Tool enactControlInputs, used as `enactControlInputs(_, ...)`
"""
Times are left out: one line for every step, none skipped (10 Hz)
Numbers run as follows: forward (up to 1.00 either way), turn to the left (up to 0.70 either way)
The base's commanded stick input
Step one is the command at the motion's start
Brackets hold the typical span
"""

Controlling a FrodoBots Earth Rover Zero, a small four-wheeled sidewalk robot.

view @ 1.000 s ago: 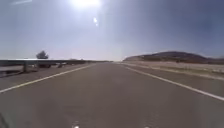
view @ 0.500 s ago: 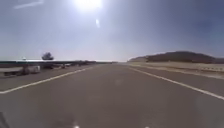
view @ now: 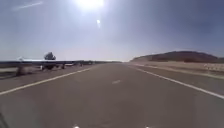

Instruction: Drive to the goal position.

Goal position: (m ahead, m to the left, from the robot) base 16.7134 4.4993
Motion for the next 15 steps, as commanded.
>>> enactControlInputs(1.00,0.00)
enactControlInputs(1.00,0.00)
enactControlInputs(1.00,0.00)
enactControlInputs(1.00,0.00)
enactControlInputs(1.00,0.00)
enactControlInputs(1.00,0.00)
enactControlInputs(1.00,0.00)
enactControlInputs(1.00,0.00)
enactControlInputs(1.00,0.00)
enactControlInputs(1.00,0.00)
enactControlInputs(1.00,0.00)
enactControlInputs(1.00,0.00)
enactControlInputs(1.00,0.00)
enactControlInputs(1.00,0.00)
enactControlInputs(1.00,0.00)
